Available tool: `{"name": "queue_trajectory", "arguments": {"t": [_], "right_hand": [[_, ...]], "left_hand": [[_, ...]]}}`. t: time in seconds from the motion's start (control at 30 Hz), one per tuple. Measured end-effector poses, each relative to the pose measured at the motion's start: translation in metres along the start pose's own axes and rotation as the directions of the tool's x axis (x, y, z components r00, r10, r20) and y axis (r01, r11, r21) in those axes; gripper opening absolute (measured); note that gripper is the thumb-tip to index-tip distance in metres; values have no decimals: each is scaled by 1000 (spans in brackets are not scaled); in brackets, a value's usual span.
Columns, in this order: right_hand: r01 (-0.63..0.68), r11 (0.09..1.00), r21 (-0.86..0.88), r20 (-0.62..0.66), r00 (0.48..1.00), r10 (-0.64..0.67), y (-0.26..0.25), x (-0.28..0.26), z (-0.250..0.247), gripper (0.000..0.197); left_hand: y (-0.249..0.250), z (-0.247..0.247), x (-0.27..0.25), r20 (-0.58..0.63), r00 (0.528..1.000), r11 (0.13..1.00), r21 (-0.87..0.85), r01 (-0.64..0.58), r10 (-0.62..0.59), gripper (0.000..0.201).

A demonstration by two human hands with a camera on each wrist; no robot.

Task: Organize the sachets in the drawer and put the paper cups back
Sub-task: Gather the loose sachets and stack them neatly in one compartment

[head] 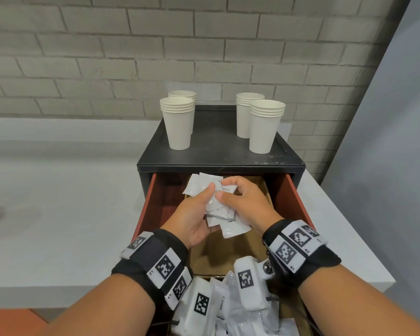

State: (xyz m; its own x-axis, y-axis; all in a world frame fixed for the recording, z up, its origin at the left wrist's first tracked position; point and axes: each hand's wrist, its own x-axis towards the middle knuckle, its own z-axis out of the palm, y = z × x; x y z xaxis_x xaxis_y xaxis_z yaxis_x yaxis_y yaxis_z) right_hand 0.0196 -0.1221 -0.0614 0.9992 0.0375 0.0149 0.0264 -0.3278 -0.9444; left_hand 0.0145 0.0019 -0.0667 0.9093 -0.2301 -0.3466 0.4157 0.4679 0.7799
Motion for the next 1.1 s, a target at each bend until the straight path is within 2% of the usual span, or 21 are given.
{"name": "queue_trajectory", "arguments": {"t": [0.1, 0.17, 0.27, 0.47, 0.63, 0.73, 0.9, 1.1], "right_hand": [[14, 995, -96, 32, 999, -11, -1, -1, 3, 42], [17, 993, -117, 26, 1000, -14, 0, 0, 3, 34], [-58, 998, -2, 38, 998, 58, -1, 2, 1, 19], [-172, 960, 220, 20, 985, 172, -6, 3, -8, 16], [-198, 936, 290, -31, 976, 216, -6, 5, -15, 14], [-195, 932, 306, -115, 964, 240, -5, 5, -22, 15], [-169, 955, 244, -176, 961, 215, -1, 5, -30, 22], [-126, 983, 137, -143, 979, 145, -1, 0, -28, 26]], "left_hand": [[-1, -1, 1, -11, 1000, 1000, 23, 16, -16, 31], [-2, 0, 1, -24, 1000, 1000, 20, 16, -16, 30], [-1, 1, -1, -27, 1000, 1000, -20, 14, -14, 30], [0, 2, -3, -89, 996, 999, 37, -27, 30, 18], [1, 1, -5, -130, 986, 993, 60, -101, 108, 21], [3, 2, -8, -146, 980, 990, 74, -124, 134, 22], [7, -1, -9, -211, 965, 988, 55, -145, 153, 24], [10, -1, -9, -263, 952, 987, 67, -143, 156, 22]]}}
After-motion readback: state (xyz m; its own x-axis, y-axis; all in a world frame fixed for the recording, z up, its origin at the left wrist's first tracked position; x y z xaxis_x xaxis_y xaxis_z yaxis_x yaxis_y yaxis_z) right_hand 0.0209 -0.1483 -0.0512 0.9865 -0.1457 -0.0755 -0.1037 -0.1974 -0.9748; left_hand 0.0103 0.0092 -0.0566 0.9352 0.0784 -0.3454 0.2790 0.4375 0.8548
